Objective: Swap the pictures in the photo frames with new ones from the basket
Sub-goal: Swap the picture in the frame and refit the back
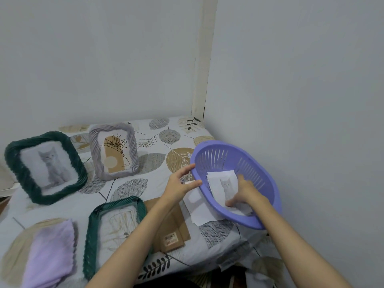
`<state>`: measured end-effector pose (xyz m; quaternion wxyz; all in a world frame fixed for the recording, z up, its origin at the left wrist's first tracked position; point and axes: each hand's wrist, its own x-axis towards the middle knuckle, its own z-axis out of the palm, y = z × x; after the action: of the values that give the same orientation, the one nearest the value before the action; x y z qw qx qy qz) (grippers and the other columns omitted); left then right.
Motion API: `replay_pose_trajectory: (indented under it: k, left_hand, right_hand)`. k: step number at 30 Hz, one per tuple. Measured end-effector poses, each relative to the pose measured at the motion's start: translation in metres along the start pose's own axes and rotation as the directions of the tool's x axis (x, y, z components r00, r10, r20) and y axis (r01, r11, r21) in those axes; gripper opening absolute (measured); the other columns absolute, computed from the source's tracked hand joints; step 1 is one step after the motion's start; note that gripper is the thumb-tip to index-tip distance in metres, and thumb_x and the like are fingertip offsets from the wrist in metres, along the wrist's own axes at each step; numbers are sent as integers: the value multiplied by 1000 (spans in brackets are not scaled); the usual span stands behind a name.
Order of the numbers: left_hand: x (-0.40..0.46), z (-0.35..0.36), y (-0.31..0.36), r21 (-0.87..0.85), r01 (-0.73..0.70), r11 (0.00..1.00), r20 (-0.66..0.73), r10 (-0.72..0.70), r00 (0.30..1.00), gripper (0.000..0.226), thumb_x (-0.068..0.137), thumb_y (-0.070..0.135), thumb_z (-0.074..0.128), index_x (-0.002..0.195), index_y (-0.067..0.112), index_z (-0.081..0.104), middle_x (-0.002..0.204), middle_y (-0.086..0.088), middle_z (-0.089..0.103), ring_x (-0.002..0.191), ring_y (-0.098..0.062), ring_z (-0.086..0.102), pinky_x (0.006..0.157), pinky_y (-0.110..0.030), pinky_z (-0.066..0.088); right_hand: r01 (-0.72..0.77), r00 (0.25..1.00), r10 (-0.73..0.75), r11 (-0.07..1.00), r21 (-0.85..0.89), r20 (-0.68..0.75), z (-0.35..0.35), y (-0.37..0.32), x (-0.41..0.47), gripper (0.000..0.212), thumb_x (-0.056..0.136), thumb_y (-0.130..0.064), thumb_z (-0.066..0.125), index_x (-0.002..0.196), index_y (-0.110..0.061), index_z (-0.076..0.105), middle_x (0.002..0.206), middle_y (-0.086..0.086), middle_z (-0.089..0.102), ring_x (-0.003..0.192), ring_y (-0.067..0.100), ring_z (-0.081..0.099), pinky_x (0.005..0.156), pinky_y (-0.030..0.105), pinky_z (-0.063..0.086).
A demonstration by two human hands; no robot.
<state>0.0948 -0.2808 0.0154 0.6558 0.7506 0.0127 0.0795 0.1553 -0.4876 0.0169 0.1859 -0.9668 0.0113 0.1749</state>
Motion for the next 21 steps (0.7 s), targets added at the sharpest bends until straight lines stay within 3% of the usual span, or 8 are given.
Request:
replay_pose_trajectory:
  k: [3,7,10,14,17,21]
  left_hand:
    - [1,0,0,13,3,1000,10,-3,1000,58,76,10,74,129,14,53,130,-1,55,120,-10,47,105,-32,37]
    - [4,-1,-1,25,10,1000,33,-11,999,57,77,11,73,130,16,52,131,0,54,122,-10,46,101,-28,38]
    - [7,-1,-4,22,22,1000,37,-22,999,57,78,12,72,131,16,51,131,1,54,123,-12,46,100,-28,38]
    - [10,0,-5,21,52,998,42,-53,998,58,79,11,71,133,13,49,134,-4,54,127,-16,46,107,-36,38]
    - [7,1,-1,17,83,996,54,-84,995,57,82,9,68,135,9,45,136,-8,51,130,-22,44,110,-42,36]
    - [-5,-1,12,131,16,991,22,-19,1000,55,89,16,61,139,15,39,145,-1,39,135,-13,34,111,-29,30]
  right_hand:
    - [-35,997,40,997,75,-61,-1,2,4,100,64,-16,82,140,-8,17,133,20,39,121,35,46,92,39,43]
    - [-68,953,79,997,46,-294,-3,8,8,32,81,0,59,110,2,47,117,22,53,106,37,54,77,37,45]
    - [-44,933,66,997,69,-354,-4,12,7,10,84,-2,55,92,4,54,105,21,59,93,35,58,66,33,42]
    - [39,925,40,980,198,-377,-9,11,4,9,83,-6,55,80,2,53,87,19,56,83,36,56,62,34,39]
    - [185,886,-28,936,298,-463,-16,6,-3,26,79,-1,52,57,-9,41,66,11,48,66,29,43,54,31,29]
    - [385,791,-86,840,384,-606,-18,-12,-29,35,80,-6,54,51,-15,37,47,-2,33,51,18,28,47,32,24]
